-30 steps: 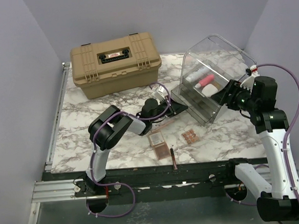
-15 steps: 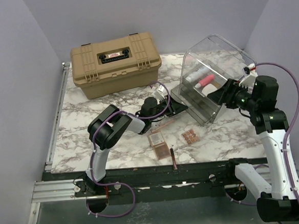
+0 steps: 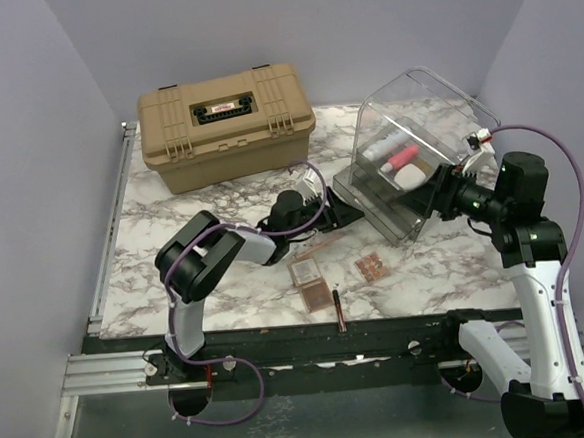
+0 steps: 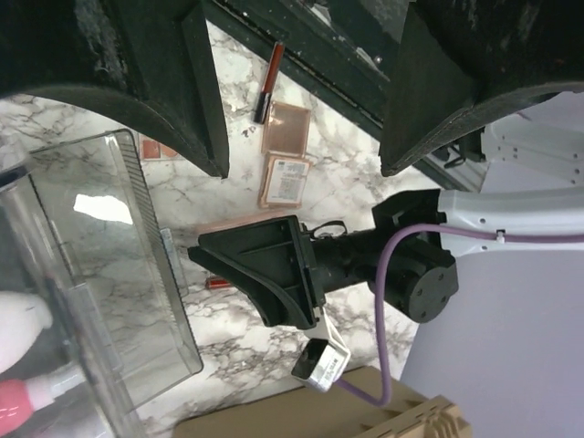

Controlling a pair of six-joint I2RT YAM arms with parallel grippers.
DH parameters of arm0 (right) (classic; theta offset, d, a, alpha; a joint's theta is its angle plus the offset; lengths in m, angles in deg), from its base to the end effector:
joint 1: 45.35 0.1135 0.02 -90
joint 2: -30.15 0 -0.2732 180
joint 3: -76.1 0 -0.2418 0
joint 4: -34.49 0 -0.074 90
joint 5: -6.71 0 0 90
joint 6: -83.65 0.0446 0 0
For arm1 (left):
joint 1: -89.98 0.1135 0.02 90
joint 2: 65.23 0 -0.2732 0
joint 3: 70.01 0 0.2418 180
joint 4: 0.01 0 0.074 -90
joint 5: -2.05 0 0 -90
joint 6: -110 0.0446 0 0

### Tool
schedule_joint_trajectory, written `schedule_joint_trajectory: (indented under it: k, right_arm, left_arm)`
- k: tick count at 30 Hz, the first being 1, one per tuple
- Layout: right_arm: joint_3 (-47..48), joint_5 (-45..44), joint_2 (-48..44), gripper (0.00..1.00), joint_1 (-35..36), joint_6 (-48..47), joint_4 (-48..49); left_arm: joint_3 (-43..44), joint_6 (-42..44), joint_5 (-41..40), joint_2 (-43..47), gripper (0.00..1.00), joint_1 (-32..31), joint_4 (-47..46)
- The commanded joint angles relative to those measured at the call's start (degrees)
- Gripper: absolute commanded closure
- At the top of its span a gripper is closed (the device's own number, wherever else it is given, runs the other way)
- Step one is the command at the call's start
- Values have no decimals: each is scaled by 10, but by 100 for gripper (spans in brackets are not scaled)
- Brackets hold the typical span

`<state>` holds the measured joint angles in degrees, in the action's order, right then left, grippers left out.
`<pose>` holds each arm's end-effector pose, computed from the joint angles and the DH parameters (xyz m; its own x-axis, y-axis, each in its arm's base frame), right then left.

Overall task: Organize the makeup
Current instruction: Open the drawer in the storage box, then pick up the lipstick from the corner of the board.

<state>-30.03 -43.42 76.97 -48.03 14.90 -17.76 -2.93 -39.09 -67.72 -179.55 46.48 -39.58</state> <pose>0.1475 0.0217 0.3766 -0.5934 0.3063 -0.7444 -0.3524 0.7326 0.5823 0.2879 -0.2944 0.1695 -0.8172 -0.3344 -0.4695 0.3764 0.3073 -0.8740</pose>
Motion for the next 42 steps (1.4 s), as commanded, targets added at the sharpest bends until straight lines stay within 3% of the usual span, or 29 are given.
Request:
schedule_joint_trajectory:
  k: [1, 10, 18, 30, 34, 36, 39, 42]
  right_arm:
    - [21, 43, -17, 27, -2, -25, -40]
    - [29, 32, -34, 27, -1, -47, -95]
    - [12, 2, -55, 29, 4, -77, -134]
    - [-9, -60, -59, 30, 50, -84, -161]
    - [-19, -208, -34, 30, 175, -30, -143]
    - [-36, -312, -1, 30, 310, 33, -121]
    - [-27, -567, 63, 27, 576, 147, -106]
    - [15, -668, 165, 27, 687, 205, -148]
  left_arm:
    - [-44, 48, -27, 74, 35, 6, 36]
    - [-131, 123, -139, 241, 24, 22, 140]
    - [-149, 175, -275, 359, 12, 28, 276]
    - [-166, 167, -324, 396, 8, 45, 331]
    - [-159, 168, -330, 394, 7, 48, 341]
    - [-157, 170, -332, 394, 8, 50, 346]
    - [-153, 173, -333, 399, 7, 56, 363]
    - [-162, 175, -339, 421, 7, 61, 382]
